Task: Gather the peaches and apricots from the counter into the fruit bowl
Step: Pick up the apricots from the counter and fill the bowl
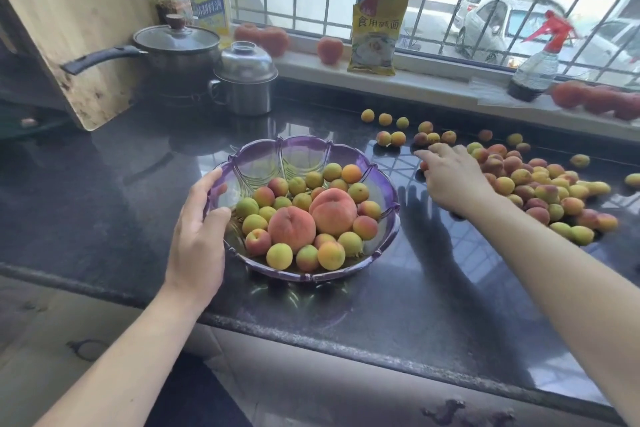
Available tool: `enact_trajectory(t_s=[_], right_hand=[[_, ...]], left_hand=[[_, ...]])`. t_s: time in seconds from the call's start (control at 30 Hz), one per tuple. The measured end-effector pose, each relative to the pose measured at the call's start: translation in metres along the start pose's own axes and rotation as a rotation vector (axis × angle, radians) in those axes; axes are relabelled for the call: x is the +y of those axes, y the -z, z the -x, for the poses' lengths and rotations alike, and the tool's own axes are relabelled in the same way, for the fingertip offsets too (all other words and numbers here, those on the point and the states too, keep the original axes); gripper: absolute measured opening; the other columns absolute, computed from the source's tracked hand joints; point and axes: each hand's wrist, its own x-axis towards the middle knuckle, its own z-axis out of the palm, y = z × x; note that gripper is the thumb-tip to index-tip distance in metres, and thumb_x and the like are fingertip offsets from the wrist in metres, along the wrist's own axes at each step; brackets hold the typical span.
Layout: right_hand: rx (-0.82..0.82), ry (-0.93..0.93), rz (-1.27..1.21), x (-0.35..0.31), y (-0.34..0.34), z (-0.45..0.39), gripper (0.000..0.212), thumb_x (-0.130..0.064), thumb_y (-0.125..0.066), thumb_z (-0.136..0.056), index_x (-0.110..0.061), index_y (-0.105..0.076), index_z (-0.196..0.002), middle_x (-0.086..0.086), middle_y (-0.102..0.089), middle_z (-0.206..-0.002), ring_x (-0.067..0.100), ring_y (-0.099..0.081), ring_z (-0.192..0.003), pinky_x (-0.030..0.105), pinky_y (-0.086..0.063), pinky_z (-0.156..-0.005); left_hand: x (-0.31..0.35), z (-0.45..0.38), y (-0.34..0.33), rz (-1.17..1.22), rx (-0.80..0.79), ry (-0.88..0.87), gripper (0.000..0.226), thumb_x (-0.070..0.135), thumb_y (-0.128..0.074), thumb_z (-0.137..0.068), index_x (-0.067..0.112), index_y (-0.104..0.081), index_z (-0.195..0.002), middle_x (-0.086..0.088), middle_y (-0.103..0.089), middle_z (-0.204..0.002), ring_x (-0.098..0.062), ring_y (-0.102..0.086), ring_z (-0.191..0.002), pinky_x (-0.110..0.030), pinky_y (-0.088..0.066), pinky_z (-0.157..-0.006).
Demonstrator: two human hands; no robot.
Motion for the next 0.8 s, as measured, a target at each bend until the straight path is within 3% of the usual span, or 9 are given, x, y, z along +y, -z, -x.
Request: enact_trajectory(t_s=[0.07,0.27,0.33,0.4,0.47,0.5,0.57,0.67,0.8], right_hand=[[-0.043,0.059,0.117,0.002,-0.012,-0.006,0.057,-0.020,-0.062,-0.092,-0.023,-0.046,-0.146,0.012,-0.050,-0.142,0.035,-0.047,-0.124,0.047,-0.043,-0.101],[0.089,0.131,0.177,0.002,-0.021,-0.015,0.038,-0.013,-0.073,-0.087,-0.014,-0.062,-0.124,0.012,-0.057,-0.113,0.032,-0.058,-0.104,0.043,-0.052,-0.087],[0.150,0.016,-0.157,-0.008,-0.010,-0.016,0.031,-0.012,-0.065,-0.093,-0.014,-0.061,-0.124,0.012,-0.057,-0.117,0.032,-0.058,-0.100,0.042,-0.051,-0.083],[0.182,-0.103,-0.613,-0.023,0.018,-0.011,0.027,-0.025,-0.060,-0.099,-0.016,-0.061,-0.124,0.007,-0.062,-0.116,0.024,-0.057,-0.095,0.037,-0.048,-0.080],[0.135,-0.061,-0.937,-0.035,0.050,0.001,0.028,-0.037,-0.064,-0.097,-0.022,-0.061,-0.121,-0.002,-0.068,-0.104,0.015,-0.060,-0.085,0.032,-0.049,-0.073],[0.092,0.034,-0.959,-0.040,0.065,0.011,0.027,-0.039,-0.066,-0.095,-0.024,-0.062,-0.117,-0.008,-0.068,-0.100,0.010,-0.062,-0.085,0.027,-0.048,-0.073],[0.011,0.253,-0.754,-0.049,0.085,0.033,0.019,-0.040,-0.067,-0.093,-0.029,-0.066,-0.109,-0.016,-0.066,-0.097,0.007,-0.060,-0.094,0.025,-0.046,-0.081],[-0.006,0.427,-0.371,-0.057,0.084,0.046,0.013,-0.039,-0.067,-0.093,-0.033,-0.069,-0.104,-0.017,-0.063,-0.098,0.012,-0.046,-0.101,0.035,-0.045,-0.087],[-0.023,0.416,-0.398,-0.063,0.080,0.042,0.013,-0.032,-0.064,-0.096,-0.032,-0.072,-0.107,-0.017,-0.062,-0.098,0.013,-0.047,-0.102,0.032,-0.043,-0.085]], left_hand=[[0.001,0.000,0.000,-0.002,0.001,0.000,0.062,0.040,-0.041,-0.095,0.035,-0.049,-0.156,0.013,-0.054,-0.155,-0.005,-0.051,-0.143,-0.045,-0.041,-0.124],[0.002,0.001,0.000,0.006,0.008,0.006,0.060,0.039,-0.041,-0.095,0.037,-0.050,-0.154,0.014,-0.055,-0.154,-0.002,-0.052,-0.141,-0.047,-0.042,-0.124],[0.000,0.000,0.001,0.010,0.005,0.004,0.058,0.041,-0.042,-0.095,0.040,-0.050,-0.153,0.014,-0.055,-0.154,-0.006,-0.051,-0.142,-0.051,-0.043,-0.123],[-0.001,-0.001,0.001,0.007,0.002,0.000,0.060,0.045,-0.043,-0.095,0.040,-0.049,-0.155,0.015,-0.052,-0.156,-0.005,-0.050,-0.143,-0.050,-0.042,-0.124],[0.001,0.000,0.001,0.001,-0.010,0.003,0.064,0.048,-0.043,-0.094,0.040,-0.044,-0.158,0.015,-0.049,-0.160,0.000,-0.050,-0.142,-0.041,-0.040,-0.125],[0.002,0.001,0.001,0.003,-0.015,0.006,0.066,0.048,-0.043,-0.093,0.039,-0.043,-0.159,0.015,-0.048,-0.162,0.003,-0.050,-0.140,-0.036,-0.039,-0.124],[0.003,0.002,0.000,0.005,-0.017,0.002,0.068,0.046,-0.043,-0.093,0.036,-0.043,-0.160,0.013,-0.047,-0.163,-0.001,-0.049,-0.143,-0.036,-0.039,-0.124],[0.004,0.003,0.000,0.007,-0.007,-0.005,0.068,0.043,-0.044,-0.092,0.032,-0.045,-0.160,0.010,-0.050,-0.162,-0.009,-0.046,-0.148,-0.044,-0.037,-0.127],[0.002,0.003,0.002,-0.002,-0.010,-0.002,0.065,0.043,-0.045,-0.094,0.035,-0.046,-0.158,0.012,-0.051,-0.159,-0.010,-0.048,-0.147,-0.049,-0.038,-0.127]])
